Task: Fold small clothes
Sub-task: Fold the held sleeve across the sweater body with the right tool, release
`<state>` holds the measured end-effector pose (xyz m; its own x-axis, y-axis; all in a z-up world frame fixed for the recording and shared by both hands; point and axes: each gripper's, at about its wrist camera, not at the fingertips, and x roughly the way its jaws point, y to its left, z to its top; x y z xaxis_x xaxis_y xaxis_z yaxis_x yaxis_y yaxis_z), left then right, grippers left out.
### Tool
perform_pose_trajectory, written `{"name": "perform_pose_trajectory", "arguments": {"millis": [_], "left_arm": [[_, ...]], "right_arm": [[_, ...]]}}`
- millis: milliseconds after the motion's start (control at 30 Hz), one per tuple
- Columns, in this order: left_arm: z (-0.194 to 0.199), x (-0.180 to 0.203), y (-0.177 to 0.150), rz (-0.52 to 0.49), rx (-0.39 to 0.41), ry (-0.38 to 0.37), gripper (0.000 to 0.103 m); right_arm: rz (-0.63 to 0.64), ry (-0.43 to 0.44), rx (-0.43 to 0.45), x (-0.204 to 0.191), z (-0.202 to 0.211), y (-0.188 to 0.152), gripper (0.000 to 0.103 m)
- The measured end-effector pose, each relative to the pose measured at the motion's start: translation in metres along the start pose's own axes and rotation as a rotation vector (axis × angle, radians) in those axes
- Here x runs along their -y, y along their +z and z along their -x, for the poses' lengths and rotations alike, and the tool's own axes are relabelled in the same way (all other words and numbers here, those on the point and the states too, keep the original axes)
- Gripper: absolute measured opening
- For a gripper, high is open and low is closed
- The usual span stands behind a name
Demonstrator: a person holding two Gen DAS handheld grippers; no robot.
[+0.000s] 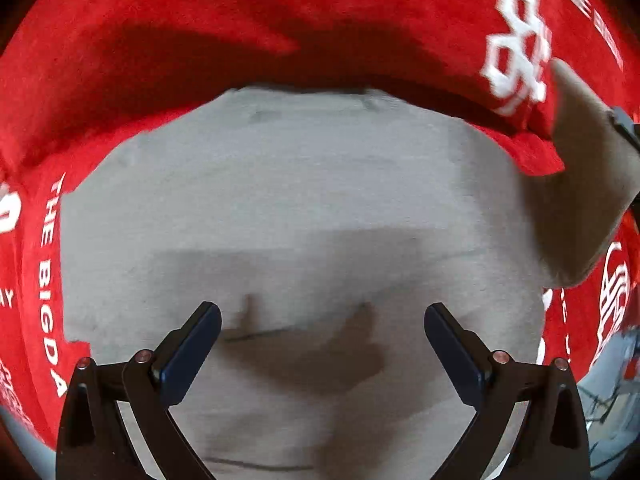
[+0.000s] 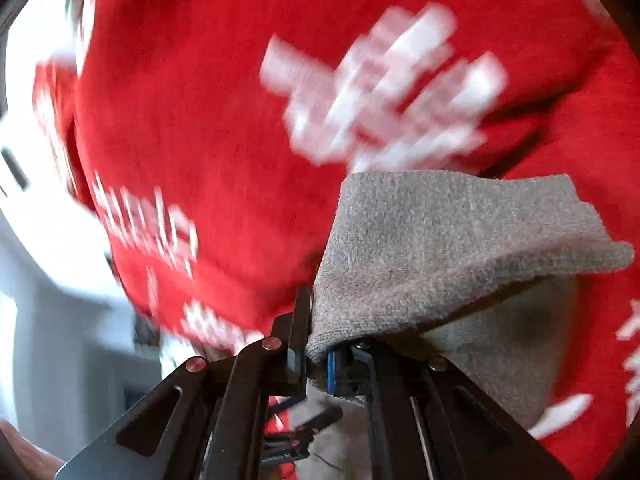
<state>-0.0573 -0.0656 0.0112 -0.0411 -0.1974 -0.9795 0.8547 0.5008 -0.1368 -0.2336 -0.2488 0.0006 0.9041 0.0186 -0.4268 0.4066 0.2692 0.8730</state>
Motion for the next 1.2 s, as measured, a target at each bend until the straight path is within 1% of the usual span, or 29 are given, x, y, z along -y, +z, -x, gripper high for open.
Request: {"name": "perform_pose_trajectory", "arguments": {"millis": [67, 100, 133, 200, 233, 267, 300, 367, 400, 433, 467, 533, 567, 600, 633, 667, 700, 767, 800, 867, 933, 1000, 1033, 1100, 1133, 1200], "left_arm": [[0.005, -0.023, -0.004, 0.034, 0.013, 0.017, 0.102], [0.007, -0.028, -0.006, 0.04, 0.019, 0.026, 0.102], [0.01, -0.039, -0.009, 0.053, 0.031, 0.049, 0.102], [0.013, -0.058, -0.013, 0.079, 0.041, 0.08, 0.102], [0.013, -0.064, -0.014, 0.092, 0.043, 0.084, 0.102], [0.013, -0.07, -0.016, 0.107, 0.043, 0.085, 0.102], [0.014, -0.08, -0.018, 0.13, 0.043, 0.083, 0.102], [0.015, -0.09, -0.021, 0.153, 0.046, 0.076, 0.102], [0.016, -0.095, -0.021, 0.163, 0.05, 0.074, 0.102], [0.017, -0.1, -0.022, 0.17, 0.054, 0.069, 0.102], [0.018, -0.103, -0.023, 0.174, 0.057, 0.064, 0.102], [0.018, -0.106, -0.024, 0.181, 0.062, 0.049, 0.102], [0.018, -0.105, -0.024, 0.185, 0.067, 0.039, 0.102], [0.014, -0.101, -0.02, 0.187, 0.069, 0.035, 0.102], [0.016, -0.105, -0.019, 0.196, 0.074, 0.027, 0.102], [0.016, -0.106, -0.017, 0.203, 0.076, 0.023, 0.102], [0.017, -0.112, -0.016, 0.225, 0.082, 0.008, 0.102], [0.019, -0.12, -0.01, 0.265, 0.096, -0.024, 0.102], [0.022, -0.126, -0.01, 0.284, 0.106, -0.041, 0.102], [0.024, -0.135, -0.008, 0.308, 0.12, -0.065, 0.102], [0.027, -0.145, -0.006, 0.334, 0.13, -0.084, 0.102], [0.028, -0.153, -0.006, 0.351, 0.136, -0.091, 0.102], [0.028, -0.155, -0.007, 0.355, 0.136, -0.098, 0.102], [0.024, -0.16, -0.008, 0.367, 0.126, -0.127, 0.102], [0.022, -0.162, -0.008, 0.371, 0.119, -0.136, 0.102], [0.018, -0.162, -0.009, 0.374, 0.106, -0.158, 0.102]], "right_arm": [[0.02, -0.03, -0.085, -0.009, -0.042, -0.012, 0.008], [0.02, -0.051, -0.133, -0.01, -0.066, -0.021, 0.009], [0.014, -0.079, -0.17, -0.008, -0.085, -0.027, 0.011], [-0.004, -0.166, -0.232, -0.001, -0.114, -0.036, 0.011], [-0.021, -0.199, -0.265, 0.006, -0.126, -0.041, 0.012], [-0.048, -0.231, -0.297, 0.012, -0.136, -0.045, 0.018], [-0.075, -0.251, -0.312, 0.018, -0.141, -0.048, 0.022], [-0.106, -0.254, -0.292, 0.022, -0.137, -0.053, 0.039], [-0.12, -0.258, -0.274, 0.023, -0.131, -0.054, 0.039], [-0.133, -0.276, -0.233, 0.025, -0.122, -0.054, 0.039], [-0.149, -0.29, -0.175, 0.028, -0.11, -0.053, 0.039], [-0.208, -0.296, -0.092, 0.033, -0.094, -0.048, 0.039], [-0.25, -0.298, -0.058, 0.039, -0.088, -0.045, 0.037], [-0.282, -0.301, -0.036, 0.043, -0.086, -0.041, 0.029], [-0.294, -0.306, -0.023, 0.046, -0.086, -0.036, 0.009], [-0.278, -0.317, -0.022, 0.042, -0.088, -0.031, 0.009], [-0.234, -0.316, -0.026, 0.033, -0.094, -0.028, 0.009], [-0.101, -0.29, -0.07, 0.004, -0.112, -0.024, 0.009], [-0.022, -0.268, -0.11, -0.013, -0.126, -0.026, 0.009], [0.099, -0.237, -0.196, -0.041, -0.151, -0.037, 0.009], [0.21, -0.234, -0.292, -0.064, -0.179, -0.054, 0.009], [0.299, -0.271, -0.387, -0.073, -0.205, -0.076, 0.009], [0.334, -0.298, -0.427, -0.074, -0.215, -0.085, 0.011], [0.416, -0.379, -0.503, -0.076, -0.232, -0.108, 0.013], [0.443, -0.413, -0.533, -0.076, -0.236, -0.115, 0.013], [0.45, -0.428, -0.564, -0.074, -0.235, -0.123, 0.017]]}}
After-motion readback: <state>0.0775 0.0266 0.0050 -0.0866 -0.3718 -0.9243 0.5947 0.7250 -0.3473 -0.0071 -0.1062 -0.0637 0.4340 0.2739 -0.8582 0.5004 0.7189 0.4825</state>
